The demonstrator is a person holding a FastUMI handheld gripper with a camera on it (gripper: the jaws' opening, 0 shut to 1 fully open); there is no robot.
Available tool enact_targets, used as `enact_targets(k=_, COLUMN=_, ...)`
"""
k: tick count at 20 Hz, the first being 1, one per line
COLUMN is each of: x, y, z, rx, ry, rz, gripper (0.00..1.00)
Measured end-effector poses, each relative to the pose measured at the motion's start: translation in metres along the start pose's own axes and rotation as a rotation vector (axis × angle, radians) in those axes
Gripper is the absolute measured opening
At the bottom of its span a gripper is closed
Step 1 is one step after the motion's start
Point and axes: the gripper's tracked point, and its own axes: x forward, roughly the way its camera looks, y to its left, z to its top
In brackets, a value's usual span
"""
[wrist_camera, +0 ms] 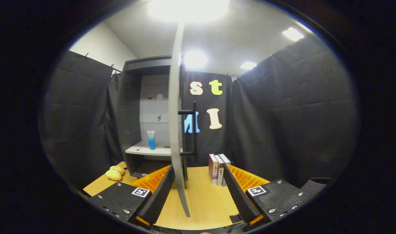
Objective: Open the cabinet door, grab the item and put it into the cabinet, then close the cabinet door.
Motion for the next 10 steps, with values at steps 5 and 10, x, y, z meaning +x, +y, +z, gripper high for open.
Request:
enact_targets(k=5, x=0.051, y=-0.029, z=-0.005, rx=0.026, ry=0.035, rz=0.026, gripper=0.93)
enact_targets(k=10, x=0.085, y=-0.006, z=-0.014, rx=0.026, ry=0.063, rz=0.124, gripper=0.93)
